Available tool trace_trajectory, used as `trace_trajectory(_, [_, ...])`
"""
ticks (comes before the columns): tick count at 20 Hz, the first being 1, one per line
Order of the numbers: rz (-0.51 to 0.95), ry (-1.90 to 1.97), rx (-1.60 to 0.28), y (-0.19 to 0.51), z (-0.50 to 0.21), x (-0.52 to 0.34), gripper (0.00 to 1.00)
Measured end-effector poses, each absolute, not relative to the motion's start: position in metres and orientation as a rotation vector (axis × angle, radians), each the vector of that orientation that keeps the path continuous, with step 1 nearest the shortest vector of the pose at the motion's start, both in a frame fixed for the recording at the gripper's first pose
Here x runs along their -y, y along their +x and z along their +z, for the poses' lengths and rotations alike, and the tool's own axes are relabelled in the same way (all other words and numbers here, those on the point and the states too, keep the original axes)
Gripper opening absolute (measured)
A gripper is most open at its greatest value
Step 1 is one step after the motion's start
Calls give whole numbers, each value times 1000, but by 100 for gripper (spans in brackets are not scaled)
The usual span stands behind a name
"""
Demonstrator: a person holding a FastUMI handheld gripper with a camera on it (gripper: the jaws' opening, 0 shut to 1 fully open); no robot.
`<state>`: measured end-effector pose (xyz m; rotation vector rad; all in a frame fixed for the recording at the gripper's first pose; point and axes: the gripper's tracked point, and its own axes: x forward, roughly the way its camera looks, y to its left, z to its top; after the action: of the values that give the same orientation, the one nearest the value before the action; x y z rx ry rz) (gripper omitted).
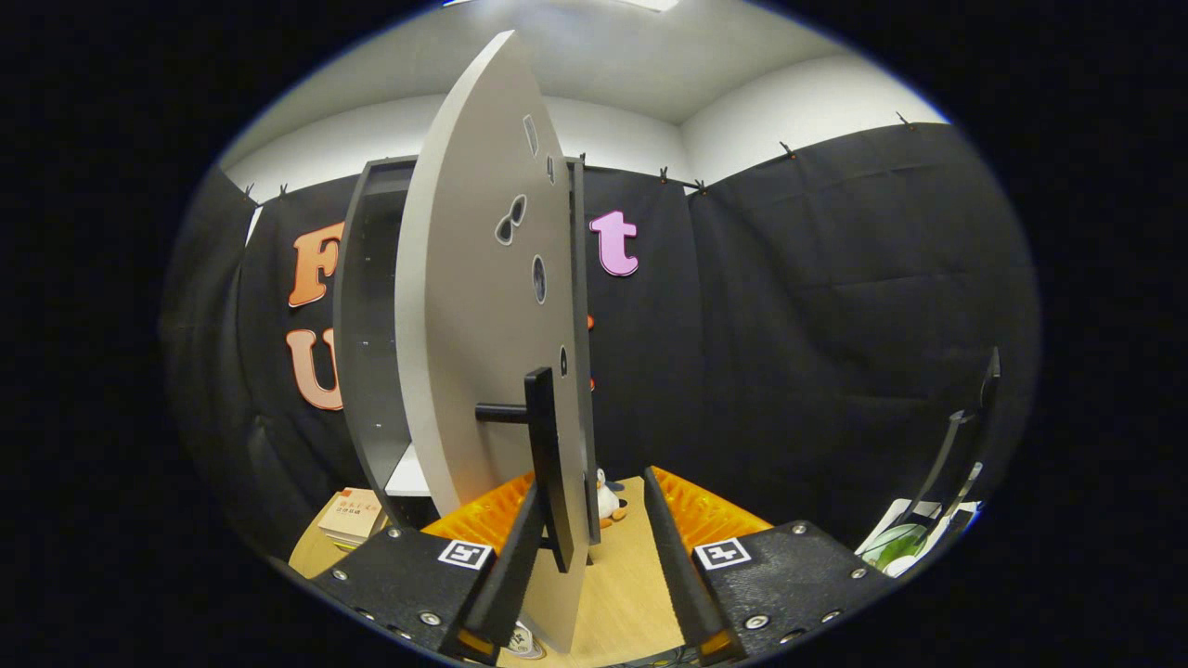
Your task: Open the shoe cabinet door, grab the shoes and put them into the shoe cabinet, then close the shoe cabinet door.
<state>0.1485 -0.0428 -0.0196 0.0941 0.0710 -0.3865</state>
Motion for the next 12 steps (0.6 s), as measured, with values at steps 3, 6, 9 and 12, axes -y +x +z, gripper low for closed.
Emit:
trace_trajectory(3, [-402,90,-70,146,-20,49,70])
trace_trajectory(6, [-430,94,-69,145,-22,57,71])
trace_trajectory(9, [-425,120,-64,144,-22,58,71])
trace_trajectory(12, [-421,83,-71,141,-20,59,72])
